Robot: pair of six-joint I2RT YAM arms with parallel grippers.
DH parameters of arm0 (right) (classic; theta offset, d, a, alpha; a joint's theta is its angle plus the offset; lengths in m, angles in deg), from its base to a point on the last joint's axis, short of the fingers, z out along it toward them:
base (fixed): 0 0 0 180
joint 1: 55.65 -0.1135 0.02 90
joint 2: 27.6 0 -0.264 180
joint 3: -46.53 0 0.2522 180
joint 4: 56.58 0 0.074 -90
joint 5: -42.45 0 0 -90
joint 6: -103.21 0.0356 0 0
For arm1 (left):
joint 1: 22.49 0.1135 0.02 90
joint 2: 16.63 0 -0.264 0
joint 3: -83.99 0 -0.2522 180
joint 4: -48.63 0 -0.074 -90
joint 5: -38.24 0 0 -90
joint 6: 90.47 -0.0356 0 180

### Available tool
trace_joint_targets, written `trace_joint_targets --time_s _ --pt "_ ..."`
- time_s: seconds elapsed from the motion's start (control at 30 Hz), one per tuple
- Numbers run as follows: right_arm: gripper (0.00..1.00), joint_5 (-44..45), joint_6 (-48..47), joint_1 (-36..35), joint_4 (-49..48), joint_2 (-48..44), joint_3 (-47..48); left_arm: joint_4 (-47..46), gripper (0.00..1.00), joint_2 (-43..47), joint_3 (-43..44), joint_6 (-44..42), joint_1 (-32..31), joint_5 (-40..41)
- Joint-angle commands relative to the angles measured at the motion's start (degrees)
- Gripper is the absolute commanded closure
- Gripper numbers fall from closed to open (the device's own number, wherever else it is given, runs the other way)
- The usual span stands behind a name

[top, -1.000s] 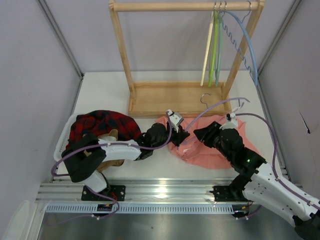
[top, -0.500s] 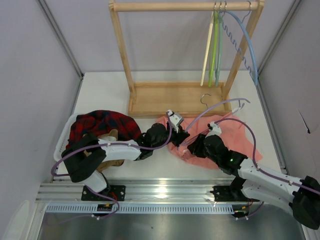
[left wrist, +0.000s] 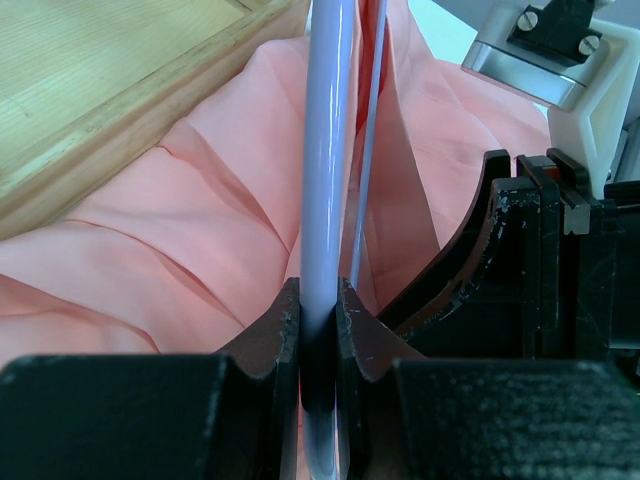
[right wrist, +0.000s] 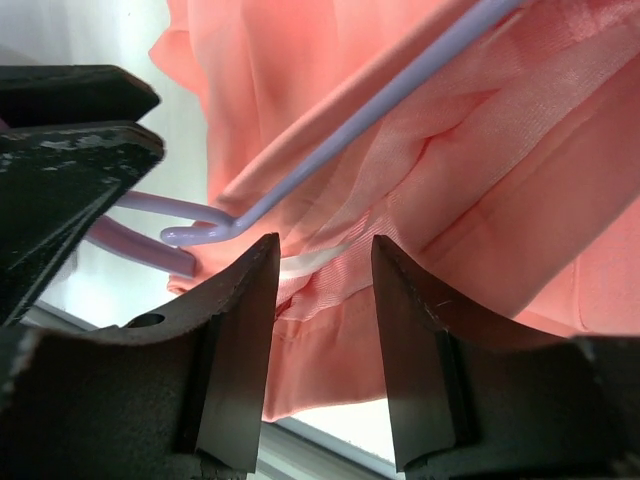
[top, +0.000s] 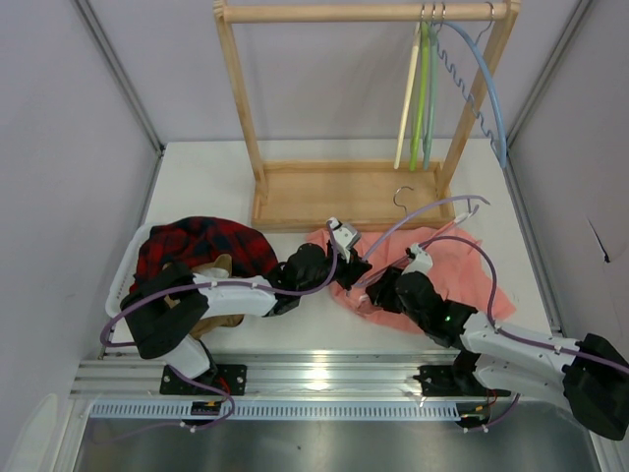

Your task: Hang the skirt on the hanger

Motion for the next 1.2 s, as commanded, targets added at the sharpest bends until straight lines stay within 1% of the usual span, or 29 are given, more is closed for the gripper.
trace_joint_targets --time_s 0.0,0.1,0.3,0.4,0.47,0.5,0.57,0.6,0.73,0.9,1.0,1.07,1.17 --pt "0.52 3.75 2.30 -0.69 -5.88 0.47 -1.95 -4.52 1.00 1.97 0.31 -0.70 0.31 -0.49" --pt "0.55 5.07 3.18 -1.48 -6.58 2.13 -2.57 -4.43 1.00 2.32 0.31 -0.62 0.40 0.13" --pt "0.55 5.68 3.62 -2.10 -9.92 3.72 -3.36 -4.34 1.00 2.50 -0.04 -0.44 0.31 0.39" --pt "0.59 7.61 3.79 -2.63 -11.41 3.90 -3.36 -4.61 1.00 2.76 -0.30 -0.09 0.31 0.39" --pt "0.66 8.23 3.62 -2.71 -12.64 3.99 -3.45 -4.70 1.00 2.85 -0.39 0.00 0.31 0.39" --pt "0.77 8.58 3.62 -2.71 -13.00 3.90 -3.45 -4.61 1.00 2.76 -0.30 0.00 0.31 0.39" --pt "0.89 8.85 3.53 -2.80 -13.61 3.90 -3.36 -4.35 1.00 2.76 -0.22 -0.26 0.31 0.48" --pt "1.00 8.94 3.53 -2.80 -13.35 3.81 -3.19 -4.26 1.00 2.76 -0.30 -0.35 0.40 0.74" --pt "1.00 8.85 4.23 -3.33 -8.71 1.80 -2.04 -3.47 1.00 2.59 0.05 -0.79 0.31 2.41" --pt "1.00 9.03 3.01 -6.49 -7.20 -4.34 -2.92 0.83 1.00 1.97 2.68 -0.27 0.31 6.01" --pt "1.00 10.07 -0.94 -9.82 -9.21 -6.46 -3.97 2.33 1.00 2.06 3.82 0.70 0.31 6.81" --pt "1.00 10.08 -5.67 -11.15 -11.15 -7.26 -4.85 3.12 1.00 2.32 4.53 1.32 0.40 6.90" --pt "1.00 9.73 -10.25 -12.29 -11.94 -7.00 -4.68 4.00 1.00 2.94 4.71 1.93 0.40 6.20"
